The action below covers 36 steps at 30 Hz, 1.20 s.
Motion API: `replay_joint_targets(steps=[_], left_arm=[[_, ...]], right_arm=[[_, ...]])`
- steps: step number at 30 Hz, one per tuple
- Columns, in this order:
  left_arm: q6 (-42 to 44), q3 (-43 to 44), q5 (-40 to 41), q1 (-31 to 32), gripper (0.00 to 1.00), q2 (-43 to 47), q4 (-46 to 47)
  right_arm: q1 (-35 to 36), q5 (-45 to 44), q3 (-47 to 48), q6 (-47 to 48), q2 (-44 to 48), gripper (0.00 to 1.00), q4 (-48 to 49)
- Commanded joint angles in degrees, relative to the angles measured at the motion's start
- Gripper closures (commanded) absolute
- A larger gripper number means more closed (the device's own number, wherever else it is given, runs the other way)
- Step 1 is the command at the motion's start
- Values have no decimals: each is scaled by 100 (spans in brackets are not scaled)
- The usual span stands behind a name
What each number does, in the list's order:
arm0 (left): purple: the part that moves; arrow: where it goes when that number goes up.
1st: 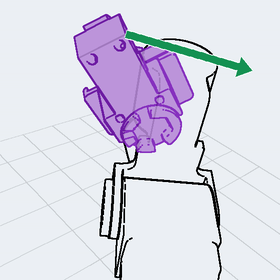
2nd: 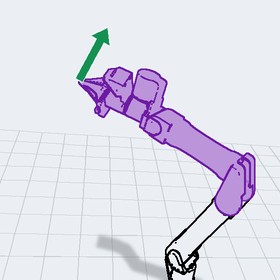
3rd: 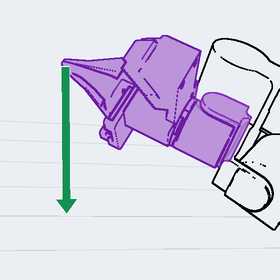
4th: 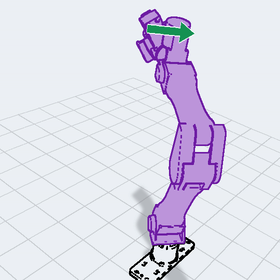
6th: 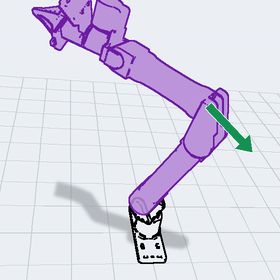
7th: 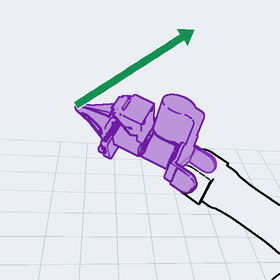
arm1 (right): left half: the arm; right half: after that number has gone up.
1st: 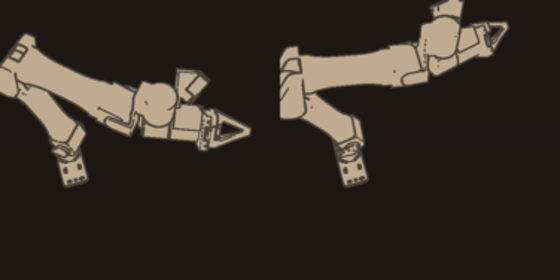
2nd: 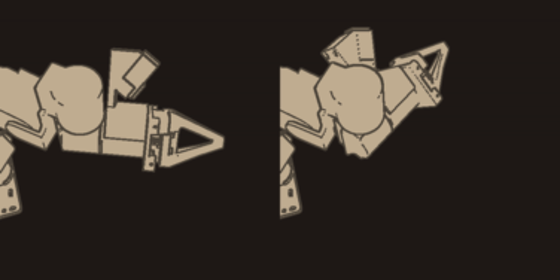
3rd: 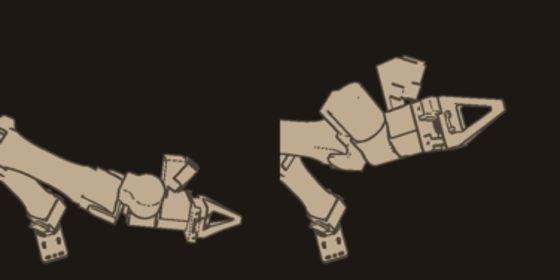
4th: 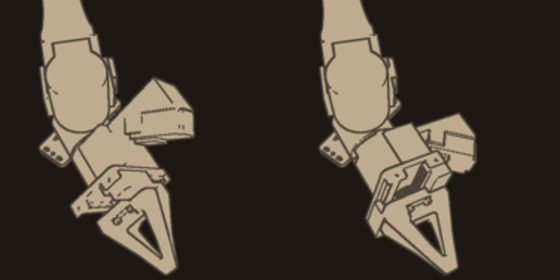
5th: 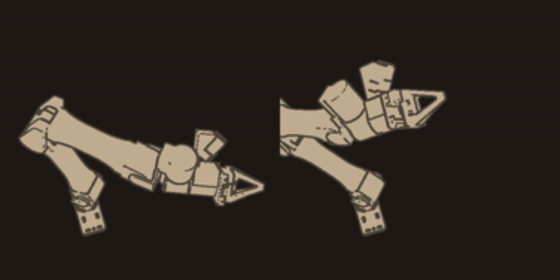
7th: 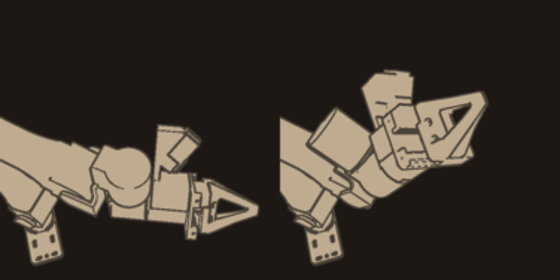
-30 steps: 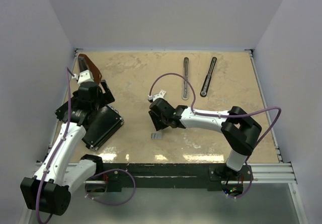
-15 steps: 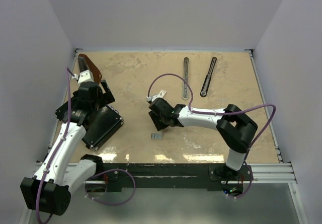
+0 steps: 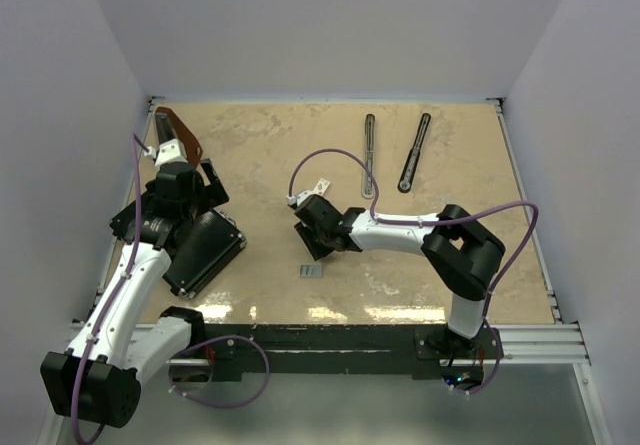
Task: Unload the staples from the stapler
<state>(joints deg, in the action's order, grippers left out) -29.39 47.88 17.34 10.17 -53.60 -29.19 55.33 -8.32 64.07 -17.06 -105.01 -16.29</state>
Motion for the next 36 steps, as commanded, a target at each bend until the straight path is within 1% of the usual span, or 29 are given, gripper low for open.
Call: replay_joint_targets(steps=[1,4,9,11,13,17,22,23,24,26,28,29,30,31,33,34,35,36], left_arm=[[47,-15,-12,-33,0,-18,273],[47,-15,-20,-33,0,-27,273],[47,-15,-29,-33,0,-27,265],[47,-24,-38,-33,0,-18,273],[47,-24,-38,-33,0,-10,282],[38,-15,-38,-33,0,25,282],[38,-24,-64,-33,0,34,282],[38,-15,-82,-33,0,43,282],[38,-15,-82,-33,0,52,282],[38,-33,-82,-33,0,69,291],[38,-33,-91,-33,0,78,300],[38,-33,-91,-33,0,78,300],[38,-24,-91,-24,0,78,282],[38,-24,-91,-33,0,69,274],[38,-33,-82,-33,0,96,274],[38,-42,-82,-33,0,113,282],[38,-50,-108,-33,0,113,300],[38,-42,-134,-24,0,113,309]], right_arm=[[-22,-38,-26,124,103,66,92],[-14,-91,-79,194,217,68,30],[-22,-206,61,405,490,69,-277],[-22,100,96,694,665,69,-383],[21,225,149,957,684,70,-558],[162,181,27,1248,807,71,-682],[311,515,26,1836,1026,71,-787],[320,507,70,1881,1035,71,-831],[320,289,131,1899,1027,71,-945],[286,-124,377,1751,957,69,-1042],[23,-643,753,971,772,65,-1226],[-187,-549,869,663,711,65,-1331],[-563,-418,922,269,667,64,-1385],[-646,-347,827,212,736,64,-1307],[-681,-442,695,325,842,58,-1157],[-708,-582,677,335,859,54,-1235],[-891,-871,703,300,825,48,-1427],[-1040,-934,807,73,772,47,-1542]])
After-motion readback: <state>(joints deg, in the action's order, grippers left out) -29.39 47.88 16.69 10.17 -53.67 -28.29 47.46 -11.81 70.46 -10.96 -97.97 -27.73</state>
